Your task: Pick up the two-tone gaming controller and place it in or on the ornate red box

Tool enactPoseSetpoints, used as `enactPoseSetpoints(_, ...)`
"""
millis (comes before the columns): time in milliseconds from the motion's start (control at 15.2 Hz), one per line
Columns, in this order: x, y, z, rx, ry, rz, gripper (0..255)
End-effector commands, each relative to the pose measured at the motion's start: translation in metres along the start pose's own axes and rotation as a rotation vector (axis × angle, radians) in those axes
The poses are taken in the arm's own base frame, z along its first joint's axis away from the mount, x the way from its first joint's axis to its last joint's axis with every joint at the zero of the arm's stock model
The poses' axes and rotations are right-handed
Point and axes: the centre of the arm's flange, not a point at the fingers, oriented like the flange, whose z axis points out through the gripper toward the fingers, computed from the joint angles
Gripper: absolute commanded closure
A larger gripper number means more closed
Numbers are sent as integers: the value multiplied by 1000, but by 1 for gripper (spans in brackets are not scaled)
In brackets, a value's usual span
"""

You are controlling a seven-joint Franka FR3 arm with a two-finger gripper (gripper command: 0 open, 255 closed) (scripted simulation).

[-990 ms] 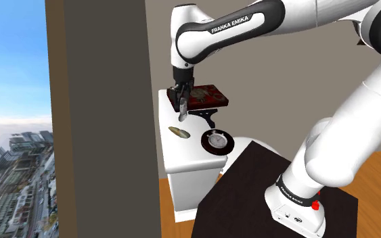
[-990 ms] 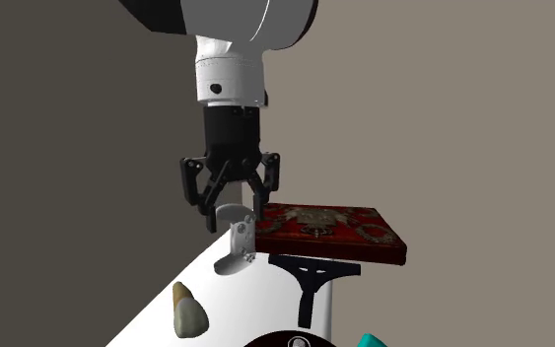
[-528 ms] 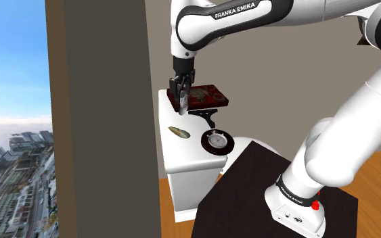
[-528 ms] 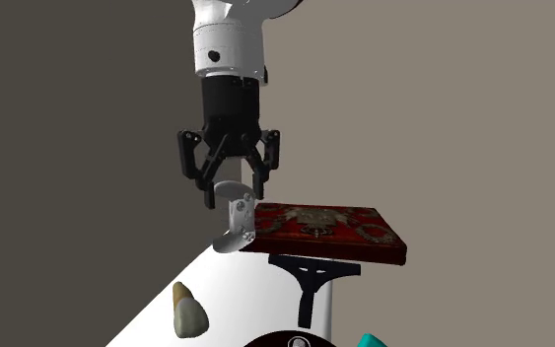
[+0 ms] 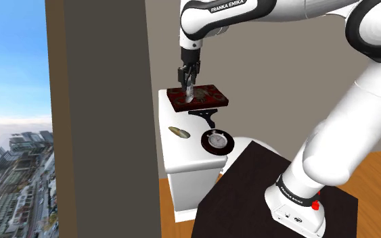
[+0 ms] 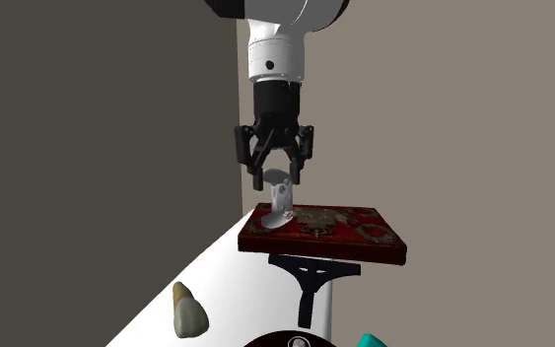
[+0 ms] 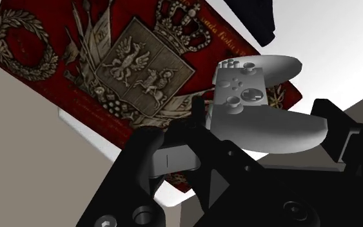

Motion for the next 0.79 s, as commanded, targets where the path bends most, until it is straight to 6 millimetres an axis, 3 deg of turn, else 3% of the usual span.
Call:
enactPoseSetpoints(0,6,26,0,0,0,-1,255)
enactPoseSetpoints(330,22,89,-1,0,0,-1,255)
enactPoseSetpoints(726,23,89,31,0,0,-1,255)
